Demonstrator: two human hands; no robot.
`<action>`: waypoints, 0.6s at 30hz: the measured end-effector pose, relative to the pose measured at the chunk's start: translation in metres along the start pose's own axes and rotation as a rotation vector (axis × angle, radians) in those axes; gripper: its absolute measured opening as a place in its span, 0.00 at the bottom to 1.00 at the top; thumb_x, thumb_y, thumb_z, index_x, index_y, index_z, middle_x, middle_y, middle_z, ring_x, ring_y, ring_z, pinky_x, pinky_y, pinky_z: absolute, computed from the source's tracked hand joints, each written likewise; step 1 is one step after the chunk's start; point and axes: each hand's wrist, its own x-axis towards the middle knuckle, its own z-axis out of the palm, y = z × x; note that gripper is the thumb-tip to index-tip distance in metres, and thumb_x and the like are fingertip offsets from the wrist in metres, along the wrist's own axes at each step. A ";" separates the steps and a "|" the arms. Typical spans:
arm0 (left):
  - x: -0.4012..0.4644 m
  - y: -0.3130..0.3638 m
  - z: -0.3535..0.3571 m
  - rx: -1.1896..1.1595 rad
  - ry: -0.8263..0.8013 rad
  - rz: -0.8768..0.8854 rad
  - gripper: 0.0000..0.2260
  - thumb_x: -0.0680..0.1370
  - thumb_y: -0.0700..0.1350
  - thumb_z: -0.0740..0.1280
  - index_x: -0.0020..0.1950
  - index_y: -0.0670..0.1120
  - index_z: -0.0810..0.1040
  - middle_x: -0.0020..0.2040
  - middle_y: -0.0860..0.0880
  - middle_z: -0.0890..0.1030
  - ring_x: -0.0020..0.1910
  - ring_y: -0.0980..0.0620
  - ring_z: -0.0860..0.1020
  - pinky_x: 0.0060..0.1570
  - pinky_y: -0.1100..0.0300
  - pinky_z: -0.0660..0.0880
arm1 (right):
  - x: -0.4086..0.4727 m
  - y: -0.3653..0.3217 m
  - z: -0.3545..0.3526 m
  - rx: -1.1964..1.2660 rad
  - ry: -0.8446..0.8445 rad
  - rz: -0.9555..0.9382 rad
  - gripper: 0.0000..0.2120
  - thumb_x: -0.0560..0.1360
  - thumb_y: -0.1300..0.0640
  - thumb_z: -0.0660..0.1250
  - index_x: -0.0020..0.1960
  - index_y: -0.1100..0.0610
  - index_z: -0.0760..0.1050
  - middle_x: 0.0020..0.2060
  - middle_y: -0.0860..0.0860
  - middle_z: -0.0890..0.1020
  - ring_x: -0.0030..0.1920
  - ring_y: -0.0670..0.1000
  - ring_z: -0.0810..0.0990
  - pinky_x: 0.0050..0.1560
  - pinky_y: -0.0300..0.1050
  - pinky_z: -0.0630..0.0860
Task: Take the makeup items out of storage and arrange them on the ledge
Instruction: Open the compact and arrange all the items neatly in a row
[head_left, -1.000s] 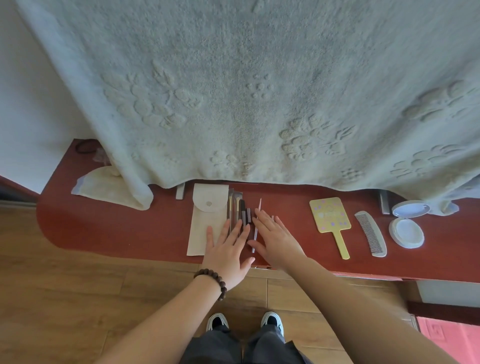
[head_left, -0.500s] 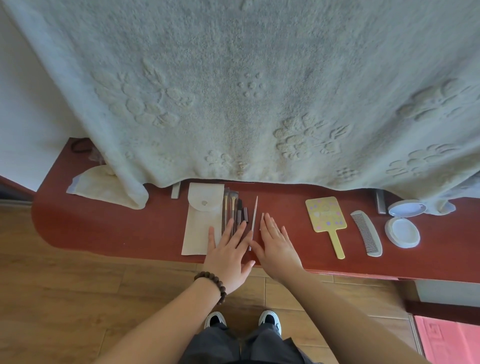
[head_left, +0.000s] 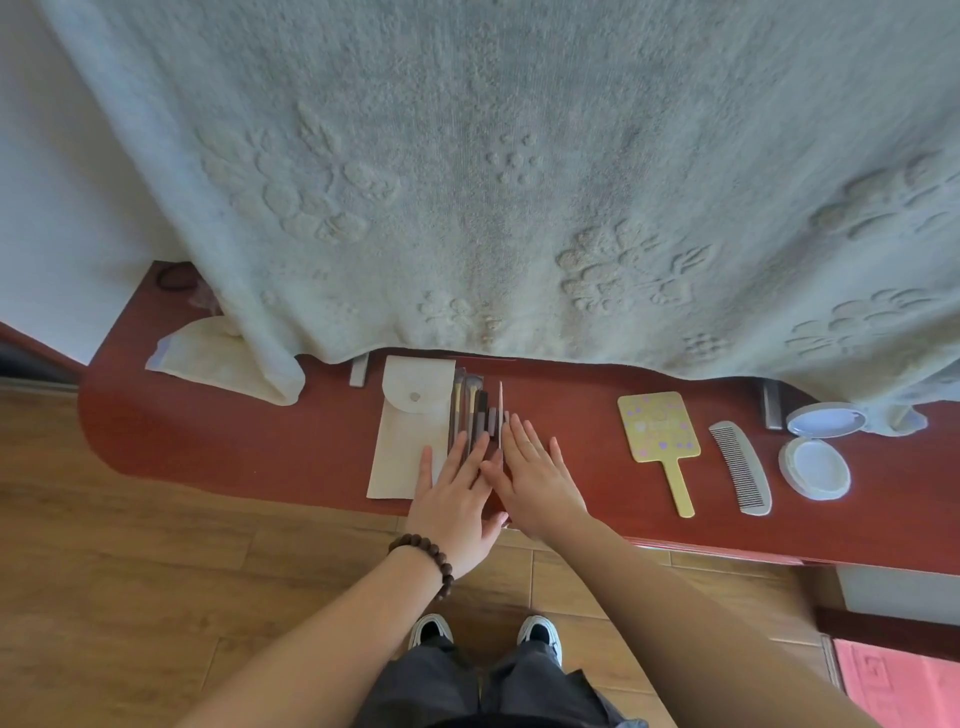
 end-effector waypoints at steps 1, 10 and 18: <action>0.000 0.000 0.000 -0.005 0.004 0.001 0.31 0.80 0.62 0.52 0.78 0.54 0.44 0.79 0.52 0.40 0.77 0.49 0.37 0.74 0.39 0.39 | 0.000 0.000 0.000 0.009 0.006 -0.005 0.32 0.79 0.38 0.40 0.77 0.54 0.39 0.77 0.47 0.40 0.75 0.45 0.36 0.76 0.50 0.37; 0.005 0.014 -0.013 -0.087 0.115 -0.004 0.28 0.81 0.57 0.54 0.78 0.49 0.53 0.79 0.47 0.49 0.78 0.46 0.44 0.75 0.44 0.41 | -0.034 0.056 -0.020 0.095 0.235 0.102 0.30 0.80 0.41 0.48 0.78 0.53 0.48 0.77 0.47 0.45 0.76 0.46 0.39 0.76 0.46 0.40; 0.034 0.084 -0.025 -0.107 0.119 0.138 0.26 0.81 0.54 0.55 0.77 0.47 0.56 0.78 0.45 0.55 0.78 0.45 0.49 0.76 0.46 0.45 | -0.090 0.152 -0.031 0.072 0.370 0.356 0.28 0.80 0.43 0.54 0.76 0.53 0.56 0.78 0.49 0.49 0.77 0.50 0.44 0.77 0.50 0.46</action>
